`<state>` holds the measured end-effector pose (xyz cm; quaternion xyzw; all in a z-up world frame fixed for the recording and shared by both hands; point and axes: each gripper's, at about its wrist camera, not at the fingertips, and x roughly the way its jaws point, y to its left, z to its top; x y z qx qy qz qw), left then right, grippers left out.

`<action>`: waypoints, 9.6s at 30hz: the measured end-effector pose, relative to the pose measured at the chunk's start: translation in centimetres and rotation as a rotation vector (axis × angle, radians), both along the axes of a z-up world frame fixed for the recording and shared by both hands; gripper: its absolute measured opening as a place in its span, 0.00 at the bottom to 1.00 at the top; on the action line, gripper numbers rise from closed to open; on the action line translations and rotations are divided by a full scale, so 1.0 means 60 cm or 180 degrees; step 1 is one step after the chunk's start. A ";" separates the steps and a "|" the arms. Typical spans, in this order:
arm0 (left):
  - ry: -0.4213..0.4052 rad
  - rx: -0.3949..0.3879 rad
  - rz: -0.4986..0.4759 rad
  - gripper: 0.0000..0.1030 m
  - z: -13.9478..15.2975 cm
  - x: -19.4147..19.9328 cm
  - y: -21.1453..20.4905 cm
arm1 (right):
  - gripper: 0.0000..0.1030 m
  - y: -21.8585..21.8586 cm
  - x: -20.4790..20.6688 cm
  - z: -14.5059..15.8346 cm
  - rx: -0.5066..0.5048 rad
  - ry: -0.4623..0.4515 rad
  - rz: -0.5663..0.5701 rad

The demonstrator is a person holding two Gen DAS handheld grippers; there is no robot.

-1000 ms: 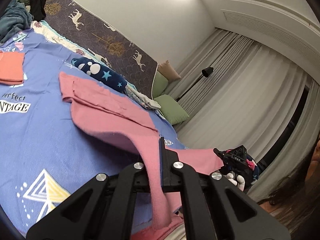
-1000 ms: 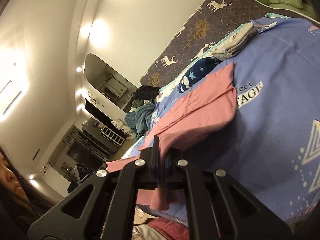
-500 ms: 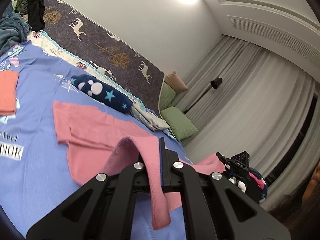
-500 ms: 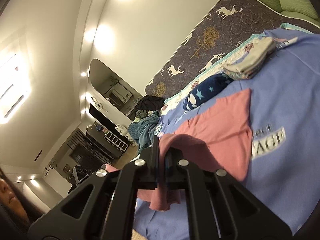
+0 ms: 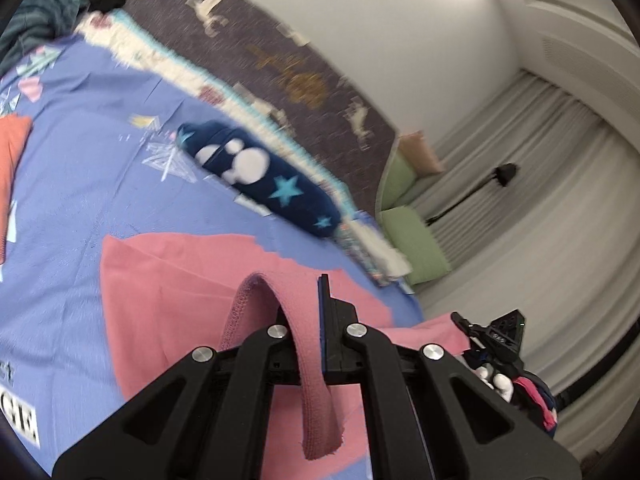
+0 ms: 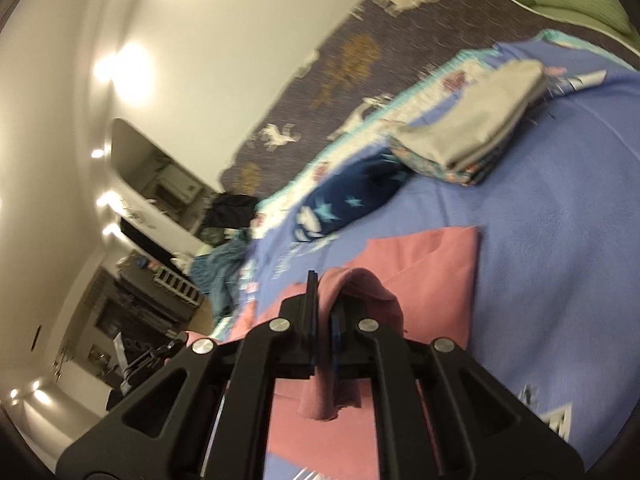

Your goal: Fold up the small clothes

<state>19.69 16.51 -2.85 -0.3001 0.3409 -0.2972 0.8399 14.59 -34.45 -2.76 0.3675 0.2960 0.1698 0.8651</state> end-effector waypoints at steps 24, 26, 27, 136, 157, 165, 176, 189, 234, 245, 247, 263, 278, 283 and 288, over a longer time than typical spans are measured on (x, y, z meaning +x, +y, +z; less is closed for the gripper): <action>0.0424 0.0376 -0.0119 0.01 -0.099 0.048 -0.012 | 0.05 0.017 0.044 -0.086 -0.0693 0.0627 0.0301; 0.0362 0.0220 -0.0127 0.01 -0.085 0.050 -0.010 | 0.04 0.014 0.043 -0.074 -0.0584 0.0534 0.0244; 0.0335 0.0182 -0.0117 0.01 -0.078 0.053 -0.010 | 0.04 0.013 0.048 -0.066 -0.0517 0.0487 0.0221; -0.0511 0.1923 -0.1414 0.51 -0.061 -0.105 -0.509 | 0.41 -0.037 -0.141 -0.107 -0.0613 0.0269 0.1854; -0.0276 0.2204 -0.1841 0.55 -0.121 0.126 -0.772 | 0.44 0.030 -0.150 -0.126 -0.0671 0.0266 0.2614; -0.0406 0.2156 -0.1796 0.56 -0.085 0.096 -0.753 | 0.44 -0.007 -0.149 -0.131 -0.0540 0.0238 0.2254; -0.0901 0.2098 -0.1157 0.58 -0.011 -0.092 -0.418 | 0.34 -0.008 -0.177 -0.054 -0.0481 -0.0174 0.1485; -0.0438 0.2054 0.0317 0.59 -0.060 -0.234 -0.046 | 0.21 0.075 -0.156 -0.110 -0.1522 0.0702 0.0880; 0.0390 -0.0011 -0.0410 0.59 -0.182 0.004 0.105 | 0.05 0.770 -0.118 -0.168 -0.4331 -0.1056 0.1807; 0.0175 0.0214 0.0183 0.03 -0.139 0.045 0.142 | 0.05 0.735 -0.071 -0.117 -0.3419 -0.0652 0.1810; 0.0184 0.0241 0.0183 0.06 -0.142 0.039 0.152 | 0.10 0.735 -0.068 -0.136 -0.3319 -0.0470 0.1936; -0.0253 0.0504 -0.0177 0.55 -0.080 0.043 0.086 | 0.39 0.620 -0.032 -0.044 -0.2853 -0.0269 0.1337; 0.0140 0.1515 -0.0588 0.09 -0.122 0.220 -0.055 | 0.49 0.525 -0.031 -0.075 -0.2503 0.0071 0.0977; 0.0090 0.1435 0.0115 0.00 -0.101 0.215 0.042 | 0.49 0.512 -0.023 -0.084 -0.2408 0.0105 0.0945; 0.0187 0.1142 0.0108 0.15 -0.105 0.171 0.096 | 0.50 0.526 -0.031 -0.095 -0.2412 0.0099 0.1058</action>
